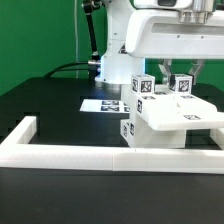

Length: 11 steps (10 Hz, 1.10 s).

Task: Assemble chair

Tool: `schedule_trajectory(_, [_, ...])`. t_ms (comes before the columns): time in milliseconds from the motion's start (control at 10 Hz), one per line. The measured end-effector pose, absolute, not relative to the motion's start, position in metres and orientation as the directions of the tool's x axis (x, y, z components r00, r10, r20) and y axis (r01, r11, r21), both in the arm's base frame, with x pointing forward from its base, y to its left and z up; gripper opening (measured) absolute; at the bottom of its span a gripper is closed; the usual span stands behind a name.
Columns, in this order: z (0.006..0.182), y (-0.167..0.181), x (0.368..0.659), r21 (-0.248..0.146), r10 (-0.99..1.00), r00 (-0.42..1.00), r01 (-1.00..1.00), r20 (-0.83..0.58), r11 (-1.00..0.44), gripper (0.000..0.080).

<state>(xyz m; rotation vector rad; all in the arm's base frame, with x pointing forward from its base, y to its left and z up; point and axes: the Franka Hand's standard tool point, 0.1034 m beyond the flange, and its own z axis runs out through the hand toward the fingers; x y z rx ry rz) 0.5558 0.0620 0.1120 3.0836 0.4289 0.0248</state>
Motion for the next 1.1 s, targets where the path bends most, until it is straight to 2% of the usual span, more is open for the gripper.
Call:
schedule_trajectory(300, [0.1118,0.0623,0.5558,0.024,-0.029,0.999,-0.029,0.021,-0.999,0.0288])
schedule_trajectory(700, [0.1121,0.064,0.5565,0.011,-0.389,0.921,-0.389,0.031,-0.921,0.0288])
schedule_trajectory(900, [0.1122,0.0649,0.5566,0.006,-0.511,0.859,-0.512,0.033,-0.859,0.0288])
schedule_trajectory(1100, [0.1121,0.065,0.5565,0.008,-0.505,0.862,-0.506,0.033,-0.863,0.0301])
